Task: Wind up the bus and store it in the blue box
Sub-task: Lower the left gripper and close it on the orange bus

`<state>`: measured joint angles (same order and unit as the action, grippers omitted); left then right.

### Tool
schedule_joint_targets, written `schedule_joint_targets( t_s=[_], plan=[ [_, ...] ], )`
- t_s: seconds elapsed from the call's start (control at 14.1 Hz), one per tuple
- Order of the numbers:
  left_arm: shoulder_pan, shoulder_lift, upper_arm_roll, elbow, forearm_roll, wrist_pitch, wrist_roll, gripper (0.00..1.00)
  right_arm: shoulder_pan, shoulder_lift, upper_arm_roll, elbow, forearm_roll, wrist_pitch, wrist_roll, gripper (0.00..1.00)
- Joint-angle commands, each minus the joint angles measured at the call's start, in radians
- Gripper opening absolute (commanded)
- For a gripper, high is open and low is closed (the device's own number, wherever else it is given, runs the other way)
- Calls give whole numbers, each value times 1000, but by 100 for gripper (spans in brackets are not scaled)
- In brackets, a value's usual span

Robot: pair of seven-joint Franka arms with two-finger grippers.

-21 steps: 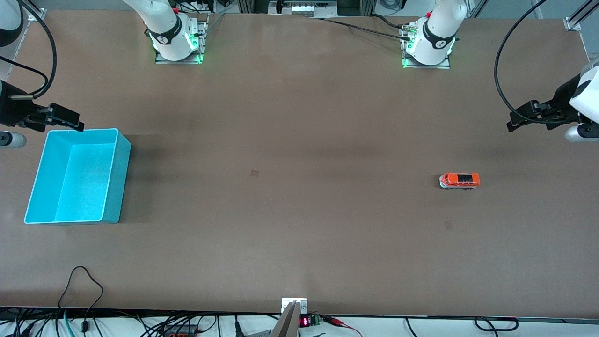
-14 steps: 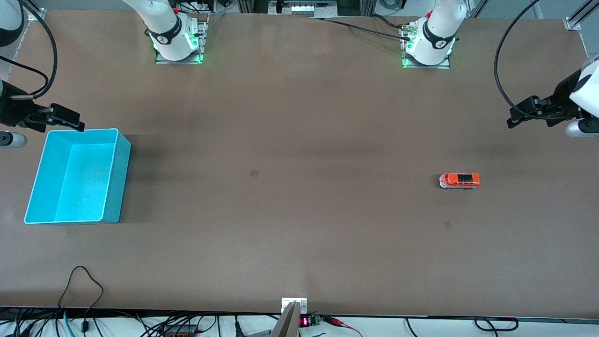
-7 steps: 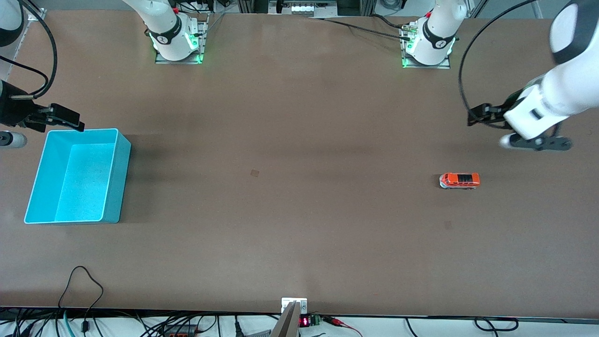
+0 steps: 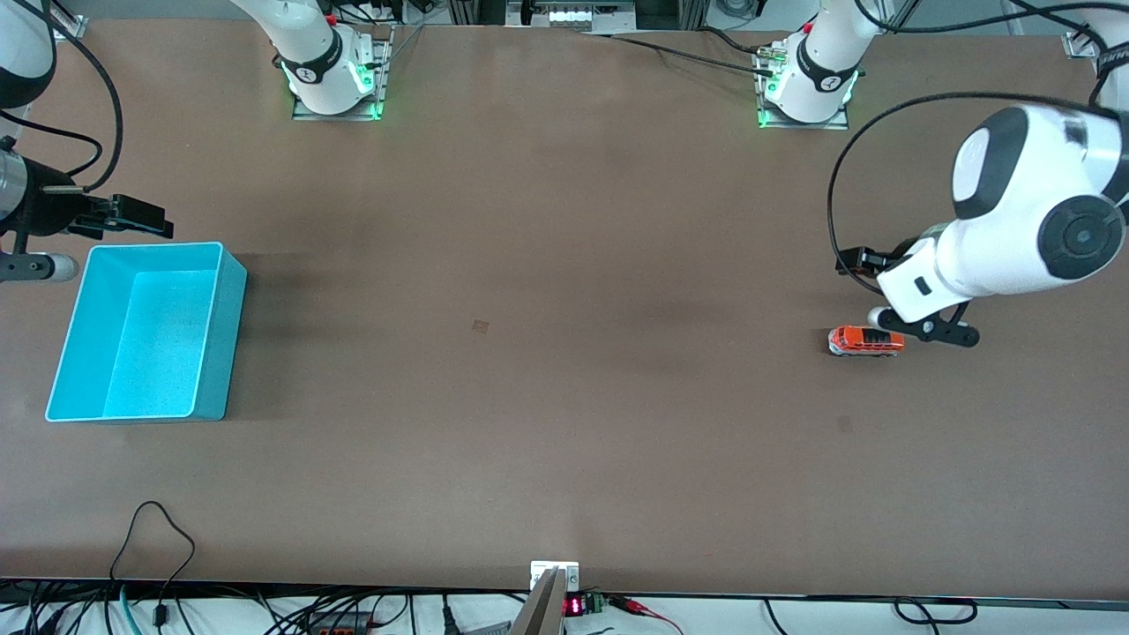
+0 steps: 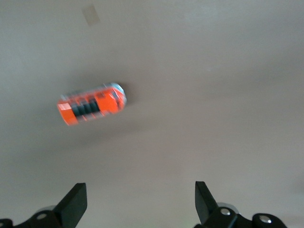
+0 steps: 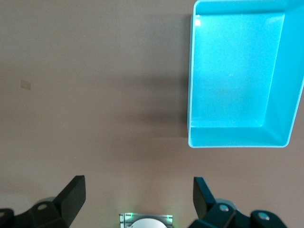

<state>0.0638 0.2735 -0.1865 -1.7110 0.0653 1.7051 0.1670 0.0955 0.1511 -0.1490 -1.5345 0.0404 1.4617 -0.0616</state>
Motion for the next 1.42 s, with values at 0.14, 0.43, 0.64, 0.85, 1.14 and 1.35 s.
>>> schedule_joint_targets(
  t_s=[0.14, 0.43, 0.64, 0.85, 1.14, 1.35],
  plan=[
    [71, 25, -4, -120, 76, 209, 455, 100, 1, 1, 0, -1, 9, -24, 11, 100],
    [131, 73, -4, -203, 76, 365, 871, 100, 9, 1, 0, 1, 7, -23, 5, 100],
    [143, 139, -5, -223, 76, 551, 1300, 100, 9, 1, 0, 1, 10, -24, 5, 100],
    [181, 148, -5, -265, 74, 613, 1437, 100, 9, 1, 0, 1, 10, -26, 3, 100],
    [202, 145, -5, -341, 74, 665, 1441, 100, 23, 1, 0, 2, 10, -37, 8, 100],
    [217, 145, -5, -383, 73, 745, 1441, 100, 23, 1, 0, 2, 7, -38, 8, 100]
  ],
)
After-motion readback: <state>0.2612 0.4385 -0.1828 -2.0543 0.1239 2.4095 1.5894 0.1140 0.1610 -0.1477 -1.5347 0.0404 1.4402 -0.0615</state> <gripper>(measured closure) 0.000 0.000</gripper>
